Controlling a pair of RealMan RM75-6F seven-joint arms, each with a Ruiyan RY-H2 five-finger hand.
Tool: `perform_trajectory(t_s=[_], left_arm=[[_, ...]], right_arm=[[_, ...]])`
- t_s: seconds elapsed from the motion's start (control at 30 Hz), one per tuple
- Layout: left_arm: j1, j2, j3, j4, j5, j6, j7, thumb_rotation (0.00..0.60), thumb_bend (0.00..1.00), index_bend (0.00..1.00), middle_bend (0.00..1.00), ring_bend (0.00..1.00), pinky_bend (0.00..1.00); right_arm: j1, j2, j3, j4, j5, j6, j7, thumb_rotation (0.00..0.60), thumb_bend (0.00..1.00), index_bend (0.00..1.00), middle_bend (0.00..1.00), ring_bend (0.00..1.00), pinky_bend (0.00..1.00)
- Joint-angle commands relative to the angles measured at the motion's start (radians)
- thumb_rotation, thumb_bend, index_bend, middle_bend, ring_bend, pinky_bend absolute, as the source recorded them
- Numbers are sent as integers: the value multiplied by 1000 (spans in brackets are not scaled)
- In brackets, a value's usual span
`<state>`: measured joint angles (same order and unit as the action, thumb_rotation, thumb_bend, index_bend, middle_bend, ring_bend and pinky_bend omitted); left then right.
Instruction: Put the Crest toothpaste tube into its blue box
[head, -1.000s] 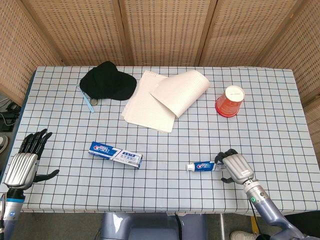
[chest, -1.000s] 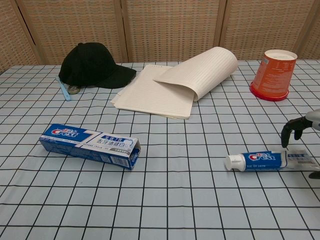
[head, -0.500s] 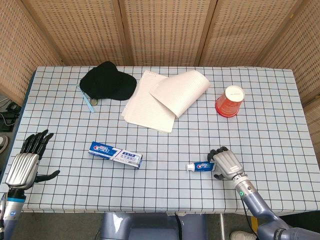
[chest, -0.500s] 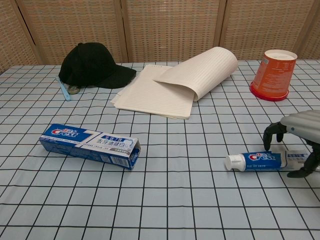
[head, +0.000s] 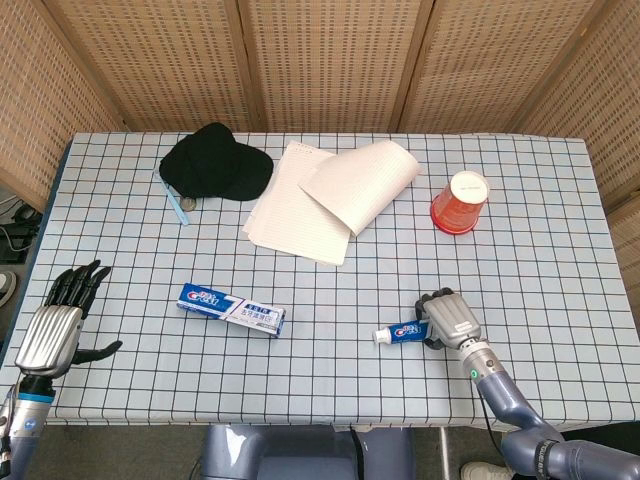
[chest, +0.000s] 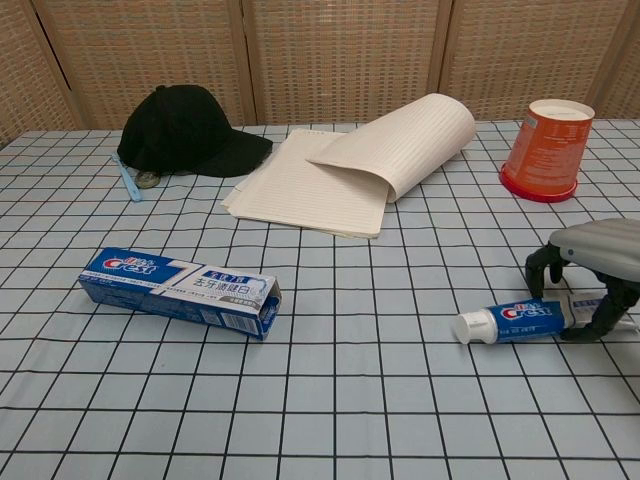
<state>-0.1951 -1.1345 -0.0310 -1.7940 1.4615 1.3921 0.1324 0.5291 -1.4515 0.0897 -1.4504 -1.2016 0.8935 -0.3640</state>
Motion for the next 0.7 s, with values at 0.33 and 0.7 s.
perform_trajectory(t_s=[0.33, 0.7], left_arm=[[-5, -12, -1, 9, 15, -5, 8, 600, 0, 0, 0, 0, 0], [-221, -81, -12, 193, 193, -224, -29, 600, 0, 36, 0, 0, 0]], right_arm=[[17, 11, -1, -13, 34, 1, -8, 600, 449, 704, 633, 562, 488], [-2, 126, 2, -164, -11, 113, -66, 600, 479, 721, 656, 590, 526]])
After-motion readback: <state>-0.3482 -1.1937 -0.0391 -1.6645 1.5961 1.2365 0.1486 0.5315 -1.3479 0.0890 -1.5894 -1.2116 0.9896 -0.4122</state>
